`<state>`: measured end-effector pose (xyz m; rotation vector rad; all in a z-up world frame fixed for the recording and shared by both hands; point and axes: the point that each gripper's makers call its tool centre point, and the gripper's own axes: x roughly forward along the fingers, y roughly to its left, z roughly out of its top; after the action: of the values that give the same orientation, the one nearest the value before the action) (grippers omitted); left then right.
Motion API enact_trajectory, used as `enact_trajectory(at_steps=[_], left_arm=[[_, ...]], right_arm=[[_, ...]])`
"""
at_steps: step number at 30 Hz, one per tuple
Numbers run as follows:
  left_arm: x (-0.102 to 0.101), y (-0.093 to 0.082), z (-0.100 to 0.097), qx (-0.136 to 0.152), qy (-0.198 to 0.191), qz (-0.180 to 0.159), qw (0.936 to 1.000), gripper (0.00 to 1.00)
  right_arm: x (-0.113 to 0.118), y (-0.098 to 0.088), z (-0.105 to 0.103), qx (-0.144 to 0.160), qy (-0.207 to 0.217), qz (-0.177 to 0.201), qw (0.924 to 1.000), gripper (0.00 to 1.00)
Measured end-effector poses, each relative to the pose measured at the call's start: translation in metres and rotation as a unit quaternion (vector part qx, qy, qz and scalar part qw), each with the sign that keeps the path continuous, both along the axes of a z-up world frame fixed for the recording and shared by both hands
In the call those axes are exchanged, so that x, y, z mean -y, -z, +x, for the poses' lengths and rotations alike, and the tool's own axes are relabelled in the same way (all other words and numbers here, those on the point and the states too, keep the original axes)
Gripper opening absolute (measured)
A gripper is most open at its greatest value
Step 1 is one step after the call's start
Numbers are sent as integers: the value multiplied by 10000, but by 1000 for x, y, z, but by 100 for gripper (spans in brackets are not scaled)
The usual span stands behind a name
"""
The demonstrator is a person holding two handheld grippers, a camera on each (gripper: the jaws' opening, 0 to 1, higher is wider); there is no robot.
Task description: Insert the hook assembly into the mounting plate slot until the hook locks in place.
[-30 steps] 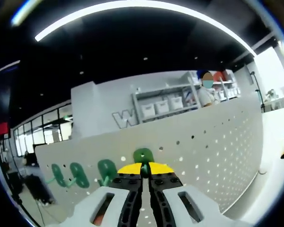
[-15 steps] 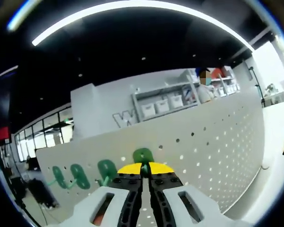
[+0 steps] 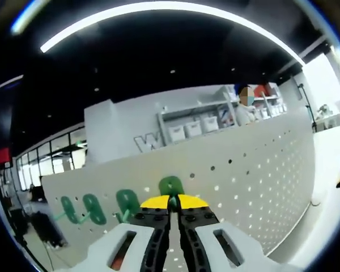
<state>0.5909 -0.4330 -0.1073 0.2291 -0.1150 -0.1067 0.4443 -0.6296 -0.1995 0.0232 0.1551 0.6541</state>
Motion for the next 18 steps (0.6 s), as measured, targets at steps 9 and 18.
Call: enact_trajectory(at_steps=[9,18], left_arm=[[1,13,3,-117,69,-29,9999,4],[-3,24,-1,-203,67,-91,9997,7]], right_arm=[[0,1,-1,-12,21,-24,10000,77],[-1,3,-2,-26,23,-35,10000,77]])
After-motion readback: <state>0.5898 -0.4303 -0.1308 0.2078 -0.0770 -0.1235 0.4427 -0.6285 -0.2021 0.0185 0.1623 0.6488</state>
